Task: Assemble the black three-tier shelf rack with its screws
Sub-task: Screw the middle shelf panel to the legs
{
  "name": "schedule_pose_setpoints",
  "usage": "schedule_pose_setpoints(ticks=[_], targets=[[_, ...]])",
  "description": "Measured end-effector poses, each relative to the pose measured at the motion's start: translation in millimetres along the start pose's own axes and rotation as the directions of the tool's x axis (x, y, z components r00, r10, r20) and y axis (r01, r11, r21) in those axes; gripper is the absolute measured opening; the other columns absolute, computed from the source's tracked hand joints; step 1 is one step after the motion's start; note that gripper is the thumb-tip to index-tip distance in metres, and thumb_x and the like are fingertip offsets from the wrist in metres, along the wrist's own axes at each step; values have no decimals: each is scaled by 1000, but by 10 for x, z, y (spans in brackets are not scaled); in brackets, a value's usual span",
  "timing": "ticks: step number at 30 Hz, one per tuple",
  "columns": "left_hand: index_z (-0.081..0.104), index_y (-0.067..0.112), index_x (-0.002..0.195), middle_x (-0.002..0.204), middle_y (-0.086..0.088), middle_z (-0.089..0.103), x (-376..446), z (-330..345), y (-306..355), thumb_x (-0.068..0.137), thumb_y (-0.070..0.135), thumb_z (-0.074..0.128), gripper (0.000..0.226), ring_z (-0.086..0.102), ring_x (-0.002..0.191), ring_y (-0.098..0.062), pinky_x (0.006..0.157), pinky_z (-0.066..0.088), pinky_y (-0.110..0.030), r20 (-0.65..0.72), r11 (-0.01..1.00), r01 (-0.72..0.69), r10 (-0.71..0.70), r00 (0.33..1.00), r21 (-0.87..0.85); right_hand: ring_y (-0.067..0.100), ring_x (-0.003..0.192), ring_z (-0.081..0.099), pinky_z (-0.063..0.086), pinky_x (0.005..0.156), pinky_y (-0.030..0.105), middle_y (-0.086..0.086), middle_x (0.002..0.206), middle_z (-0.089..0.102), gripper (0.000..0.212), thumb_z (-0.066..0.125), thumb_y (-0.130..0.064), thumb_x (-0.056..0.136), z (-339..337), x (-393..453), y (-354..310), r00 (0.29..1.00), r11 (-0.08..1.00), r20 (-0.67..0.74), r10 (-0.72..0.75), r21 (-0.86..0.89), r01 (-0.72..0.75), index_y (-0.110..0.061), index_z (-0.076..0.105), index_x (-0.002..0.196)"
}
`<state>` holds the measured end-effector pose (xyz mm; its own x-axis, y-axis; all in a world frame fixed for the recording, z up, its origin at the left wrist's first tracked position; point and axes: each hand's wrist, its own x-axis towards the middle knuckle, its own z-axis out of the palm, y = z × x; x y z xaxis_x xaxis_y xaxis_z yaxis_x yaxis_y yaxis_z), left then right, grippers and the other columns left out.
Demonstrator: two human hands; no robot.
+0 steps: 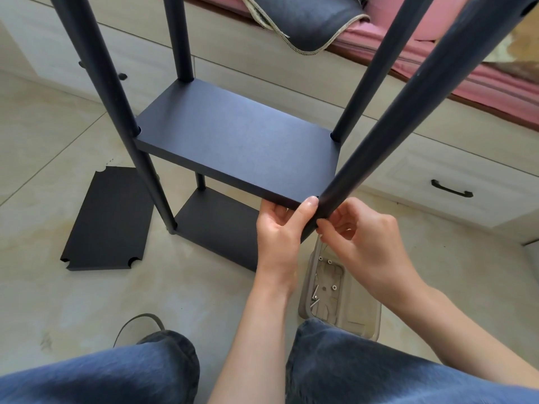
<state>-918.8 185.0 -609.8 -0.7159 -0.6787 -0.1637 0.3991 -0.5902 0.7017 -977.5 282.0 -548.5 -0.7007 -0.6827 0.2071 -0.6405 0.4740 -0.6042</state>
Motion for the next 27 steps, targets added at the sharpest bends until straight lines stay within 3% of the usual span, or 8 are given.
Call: schedule_pose_setpoints(ticks=[4, 9, 20, 23, 27], targets=[[50, 9, 135, 121, -12, 72, -35, -22, 40, 72, 12, 85, 71, 69, 115, -26, 93, 57, -30, 95, 999, 20, -25, 995, 46, 12, 66, 64, 50, 64, 29, -2, 71, 66, 16, 74, -16, 86, 11, 12, -9, 1000, 1000, -19, 9, -13, -9, -2, 65, 87], [49, 7, 134, 117, -13, 73, -50, 37, 22, 74, -5, 83, 70, 72, 110, -29, 88, 60, -32, 49, 998, 5, -8, 999, 61, 9, 71, 63, 50, 65, 25, -8, 73, 66, 13, 73, -12, 86, 3, 22, 12, 999, 999, 11, 32, 5, -32, -4, 64, 90], [49, 9, 132, 115, -9, 75, -15, 64, 13, 71, 11, 90, 73, 73, 108, -26, 84, 59, -27, 21, 998, -47, 47, 999, 31, 5, 67, 68, 54, 65, 20, -5, 71, 70, 10, 77, -11, 83, -29, 44, 19, 997, 987, -13, 73, 146, -70, -8, 68, 86], [50, 7, 130, 113, -9, 75, -5, 84, 39, 71, 12, 90, 72, 73, 107, -26, 84, 59, -29, 18, 997, -72, 71, 997, 22, 6, 68, 68, 55, 67, 20, -6, 72, 70, 12, 77, -13, 84, -31, 44, 6, 999, 992, -45, 7, 124, -1, -4, 69, 88], [52, 6, 125, 109, -8, 76, 5, 173, 97, 71, 10, 90, 65, 74, 103, -26, 83, 60, -27, 18, 995, -96, 96, 995, 17, 6, 78, 64, 49, 69, 10, -5, 75, 68, 22, 74, -22, 83, -63, 53, -36, 978, 989, -146, -150, -21, 149, -1, 70, 88]])
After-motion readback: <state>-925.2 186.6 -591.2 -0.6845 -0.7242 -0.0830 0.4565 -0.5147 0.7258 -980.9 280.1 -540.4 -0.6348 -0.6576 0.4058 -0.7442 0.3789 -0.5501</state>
